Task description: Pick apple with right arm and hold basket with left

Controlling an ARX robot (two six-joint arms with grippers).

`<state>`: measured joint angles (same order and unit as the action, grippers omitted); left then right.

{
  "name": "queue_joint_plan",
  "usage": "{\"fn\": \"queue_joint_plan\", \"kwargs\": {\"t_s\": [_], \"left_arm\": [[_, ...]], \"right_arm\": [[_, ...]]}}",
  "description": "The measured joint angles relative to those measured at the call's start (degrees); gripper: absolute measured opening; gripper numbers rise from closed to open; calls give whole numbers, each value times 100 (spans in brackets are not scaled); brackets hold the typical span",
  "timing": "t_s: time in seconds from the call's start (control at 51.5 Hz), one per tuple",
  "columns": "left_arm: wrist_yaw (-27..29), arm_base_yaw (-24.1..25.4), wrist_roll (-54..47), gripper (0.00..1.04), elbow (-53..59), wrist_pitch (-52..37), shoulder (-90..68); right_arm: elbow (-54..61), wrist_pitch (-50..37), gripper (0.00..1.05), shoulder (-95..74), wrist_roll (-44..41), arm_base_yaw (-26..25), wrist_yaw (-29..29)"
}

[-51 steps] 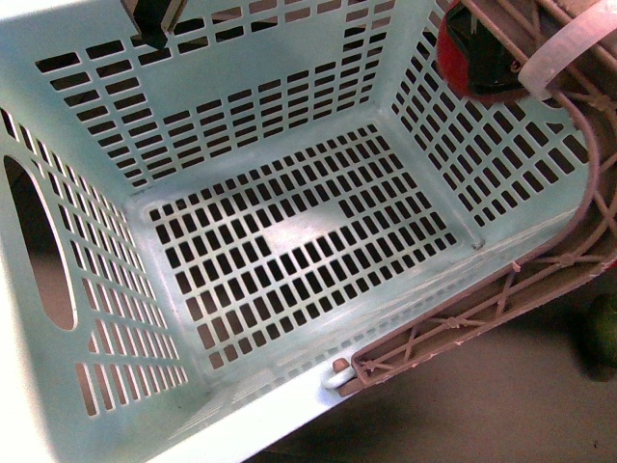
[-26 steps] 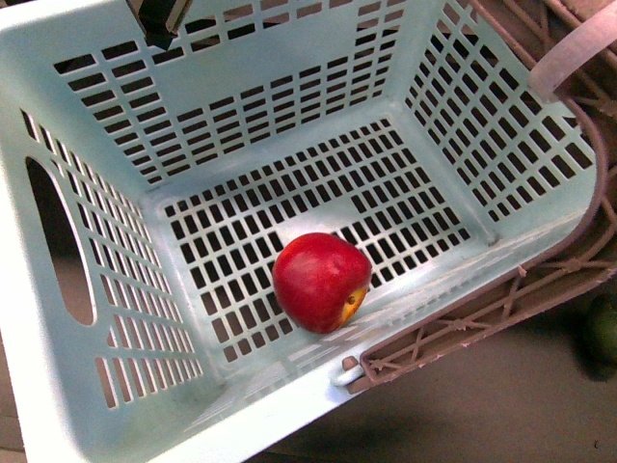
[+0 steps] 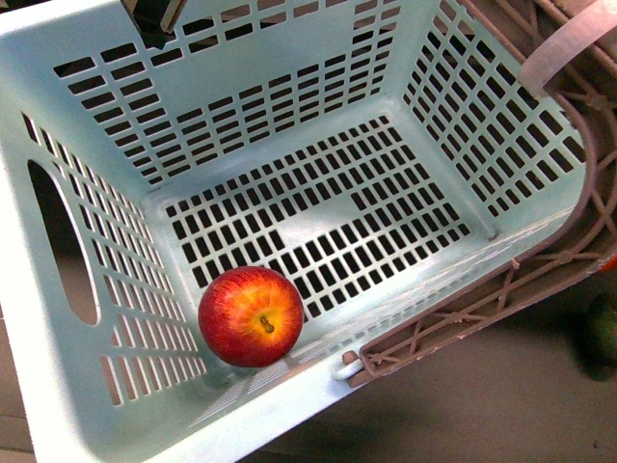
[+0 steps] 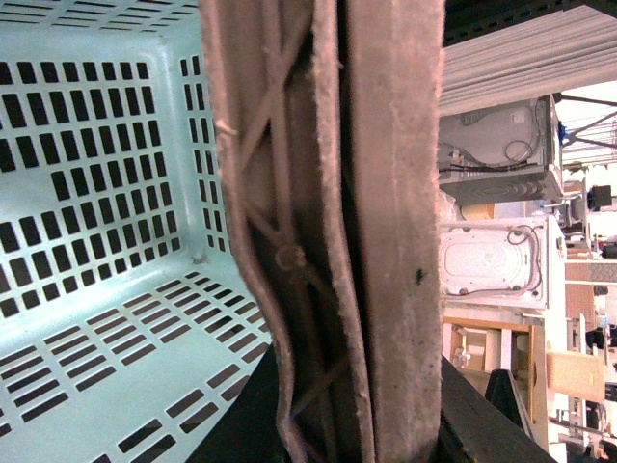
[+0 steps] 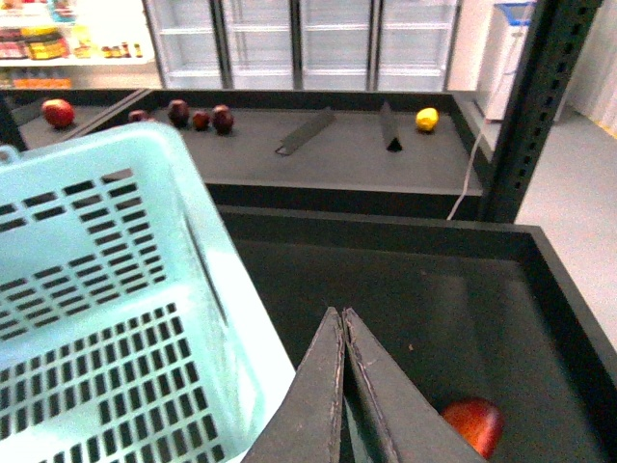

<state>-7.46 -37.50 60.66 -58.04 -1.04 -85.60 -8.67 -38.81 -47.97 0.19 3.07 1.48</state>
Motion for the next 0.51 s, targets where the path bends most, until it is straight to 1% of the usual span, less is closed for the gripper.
{"fn": "queue_joint_plan", "kwargs": {"t_s": [0.039,0.117,0.447,0.505], "left_arm": [[-4,0,0,18,0,0,0],[-20,0,2,18,0,0,0],[4,0,-2,18,0,0,0],[-17,0,0,18,0,0,0]], "right_arm": [[76,55,2,127,0,-151,-92],[216,184,2,389,2,-282,-98],[614,955,2,1569,0,-289,-133],[765,802,2,1639,0,-289,-133]]}}
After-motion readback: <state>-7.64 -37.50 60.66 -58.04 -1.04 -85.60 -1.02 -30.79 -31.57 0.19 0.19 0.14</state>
